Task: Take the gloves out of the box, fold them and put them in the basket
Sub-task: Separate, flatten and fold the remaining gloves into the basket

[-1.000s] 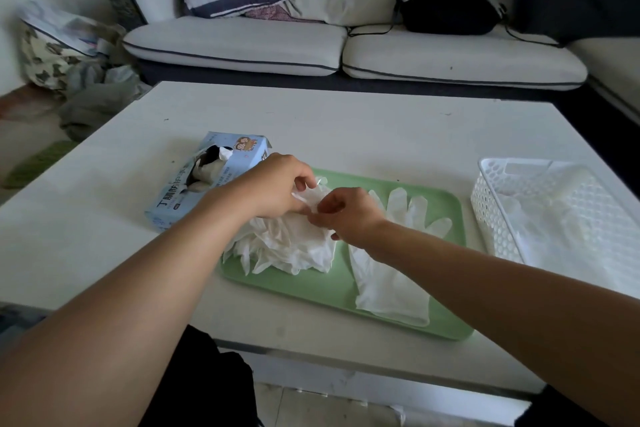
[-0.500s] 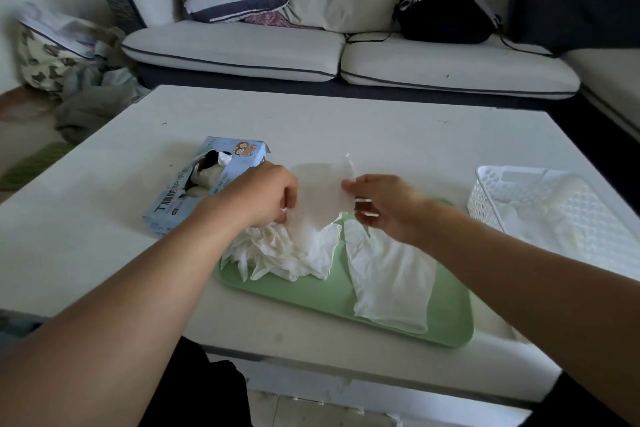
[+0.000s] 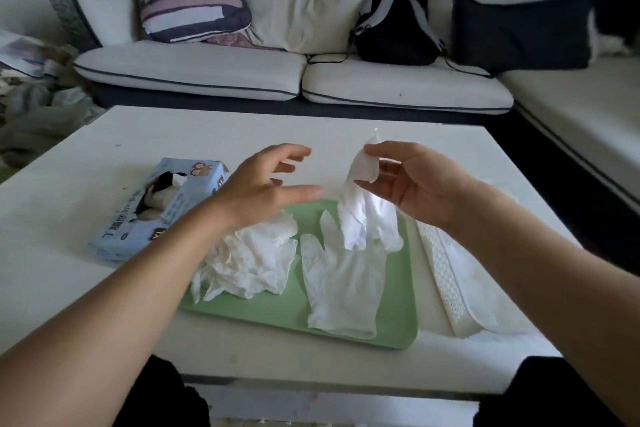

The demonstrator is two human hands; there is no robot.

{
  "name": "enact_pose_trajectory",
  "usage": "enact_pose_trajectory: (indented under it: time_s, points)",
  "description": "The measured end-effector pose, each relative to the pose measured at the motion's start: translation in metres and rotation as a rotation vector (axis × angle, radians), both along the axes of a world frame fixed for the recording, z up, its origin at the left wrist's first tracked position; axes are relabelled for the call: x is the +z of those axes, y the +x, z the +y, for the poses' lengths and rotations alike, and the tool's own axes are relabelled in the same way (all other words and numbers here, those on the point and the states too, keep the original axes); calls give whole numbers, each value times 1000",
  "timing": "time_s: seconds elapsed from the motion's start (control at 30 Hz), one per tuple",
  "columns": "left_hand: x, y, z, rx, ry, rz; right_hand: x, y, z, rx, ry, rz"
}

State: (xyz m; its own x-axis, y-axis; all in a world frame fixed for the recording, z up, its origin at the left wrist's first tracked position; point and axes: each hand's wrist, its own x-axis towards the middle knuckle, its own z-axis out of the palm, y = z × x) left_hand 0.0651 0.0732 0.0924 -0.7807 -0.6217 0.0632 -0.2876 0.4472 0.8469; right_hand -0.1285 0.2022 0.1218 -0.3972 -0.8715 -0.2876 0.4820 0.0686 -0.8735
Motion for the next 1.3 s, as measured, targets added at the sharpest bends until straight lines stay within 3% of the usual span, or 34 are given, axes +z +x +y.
enact_pose_trajectory:
  time_s: [0.07, 0.17, 0.23, 0.37, 0.47, 0.7, 0.87, 1.07, 1.17, 1.3]
  points:
    - [-8, -14, 19, -178, 97, 35, -6, 7, 1, 94, -2, 20]
    - [-24, -35, 32, -87, 17, 111, -8, 9, 6, 227, 6, 56]
    - [-27, -43, 31, 19, 160, 177, -4, -3, 8, 197, 16, 156]
    - [-18, -42, 26, 8, 633, 224, -6, -36, 13, 166, 73, 664]
    - [-9, -38, 29, -108, 802, 195, -19, -37, 17, 429, 104, 559]
    - [-4, -35, 23, 46, 608, 137, -9, -39, 19, 440, 57, 389]
    - [1, -27, 21, -75, 548, 44, -11, -35, 25, 544, 67, 296]
    - [4, -15, 20, -171, 679, -31, -6, -29, 36, 726, 23, 299]
    - [1, -14, 18, -159, 654, -133, -14, -31, 30, 661, 107, 342]
    - [-5, -27, 14, -47, 434, -277, -37, -42, 16, 471, 301, 491]
